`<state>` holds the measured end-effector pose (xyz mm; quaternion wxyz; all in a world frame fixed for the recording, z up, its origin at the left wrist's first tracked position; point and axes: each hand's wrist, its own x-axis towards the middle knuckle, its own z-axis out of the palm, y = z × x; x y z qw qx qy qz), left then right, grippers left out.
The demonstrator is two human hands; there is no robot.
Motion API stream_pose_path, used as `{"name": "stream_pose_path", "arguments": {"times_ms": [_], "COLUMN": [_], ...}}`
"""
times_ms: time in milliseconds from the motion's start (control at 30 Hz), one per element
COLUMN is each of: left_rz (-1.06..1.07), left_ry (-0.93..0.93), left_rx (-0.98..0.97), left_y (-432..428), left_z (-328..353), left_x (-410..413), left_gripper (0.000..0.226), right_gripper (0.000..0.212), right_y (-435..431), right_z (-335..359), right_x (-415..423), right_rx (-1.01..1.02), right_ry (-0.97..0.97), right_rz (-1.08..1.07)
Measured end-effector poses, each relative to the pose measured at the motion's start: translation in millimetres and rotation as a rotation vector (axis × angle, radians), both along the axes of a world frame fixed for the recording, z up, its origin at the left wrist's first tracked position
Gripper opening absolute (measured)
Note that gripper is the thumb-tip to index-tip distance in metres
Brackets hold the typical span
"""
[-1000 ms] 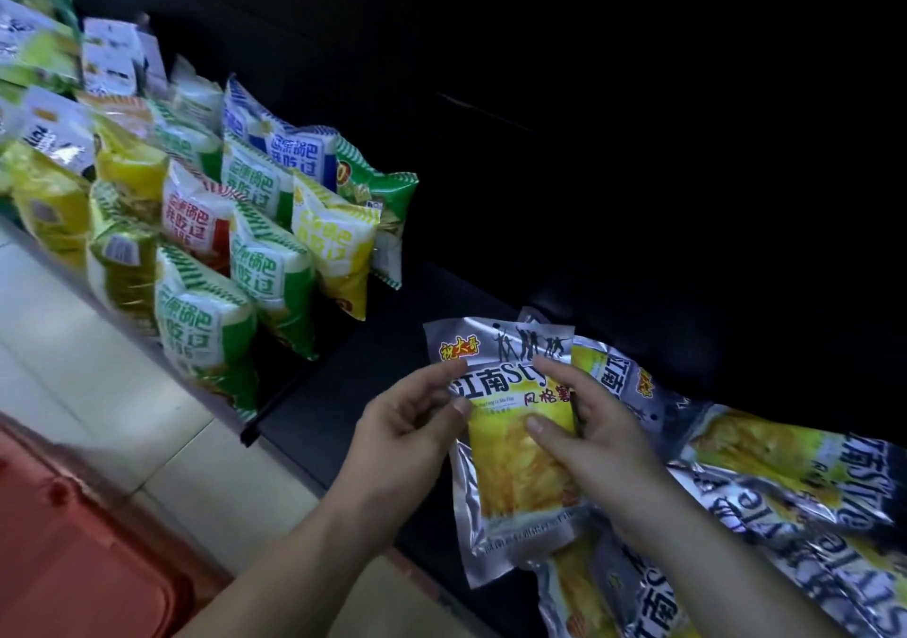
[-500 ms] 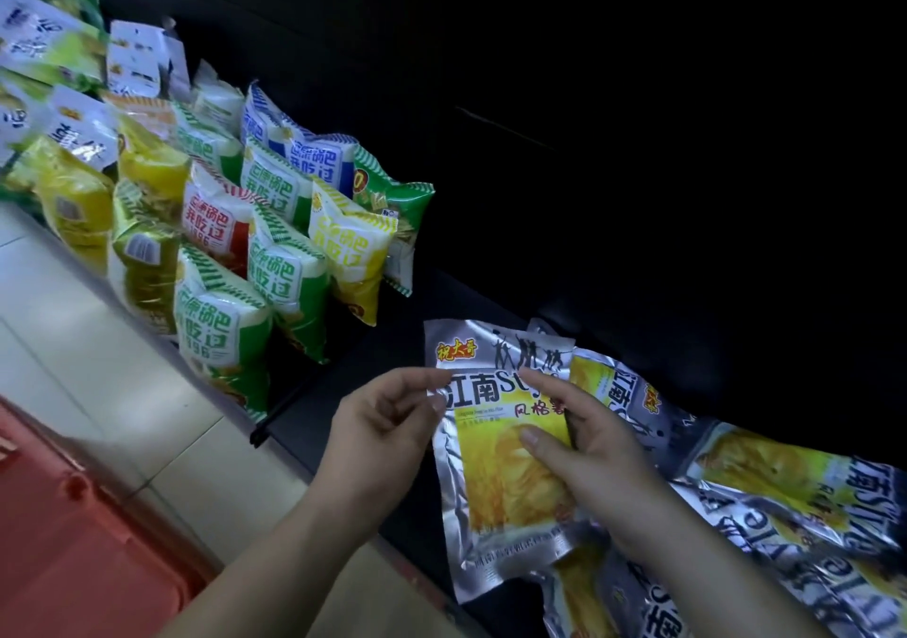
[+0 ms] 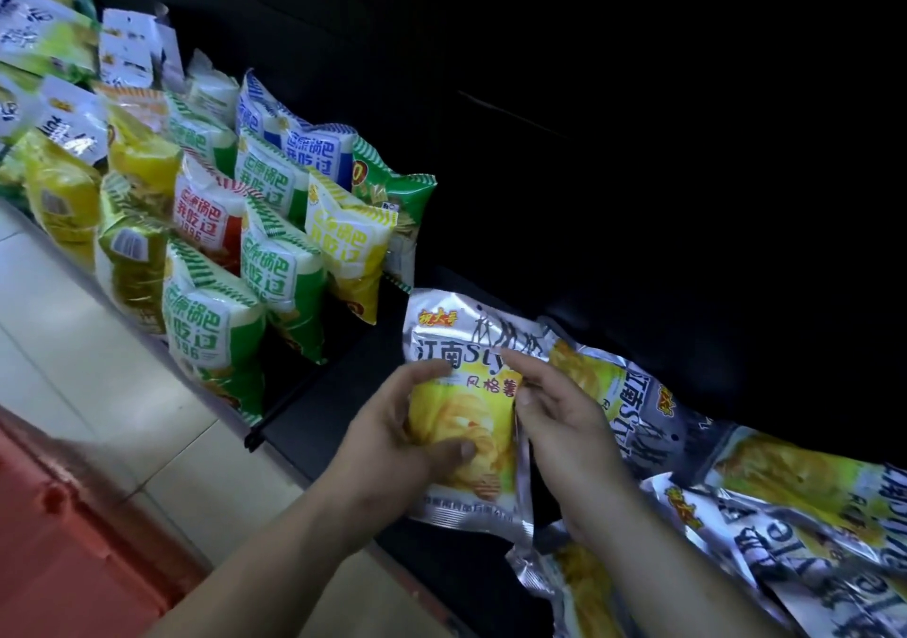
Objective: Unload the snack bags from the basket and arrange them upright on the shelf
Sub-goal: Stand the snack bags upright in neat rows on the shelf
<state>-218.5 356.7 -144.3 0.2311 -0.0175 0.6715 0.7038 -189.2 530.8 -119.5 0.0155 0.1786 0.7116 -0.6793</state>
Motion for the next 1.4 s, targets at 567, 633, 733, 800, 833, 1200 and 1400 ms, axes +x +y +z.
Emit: {"name": "stream_pose_path", "arguments": {"times_ms": [567, 633, 733, 800, 833, 1200, 1400], "left_rz": [-0.153, -0.129, 0.056, 0.032, 0.003, -0.263, -0.383], "left_ry": [0.195, 0.394, 0.631, 0.651, 0.638, 0.53, 0.463], "left_rx": [-0.168, -0.503, -0.79, -0.743, -0.72, -0.599, -0.638], "left_y": [-26, -29, -27, -23, -21, 13, 28], "left_z": [-27, -28, -28, -35, -39, -37, -52], "left_x": [-23, -30, -15, 1, 8, -78, -90], "left_gripper": [0.072, 0.074, 0.065, 0.066, 0.068, 0.092, 0.092], "right_gripper": [0.053, 0.052, 0.047, 0.045, 0.044, 0.038, 0.039], "right_y": [-3, -5, -6, -5, -4, 14, 26], "right_z": [-21, -26, -30, -29, -28, -9, -18], "right_x": [6, 6, 4, -1, -5, -108, -121], "right_rx": [0.265, 0.271, 0.263, 0.262, 0.262, 0.182, 0.189], "right_ry": [-0.007, -0.009, -0.013, -0.002, 0.005, 0.003, -0.054], "right_rz": [-0.053, -0.076, -0.101, -0.121, -0.132, -0.173, -0.084]}}
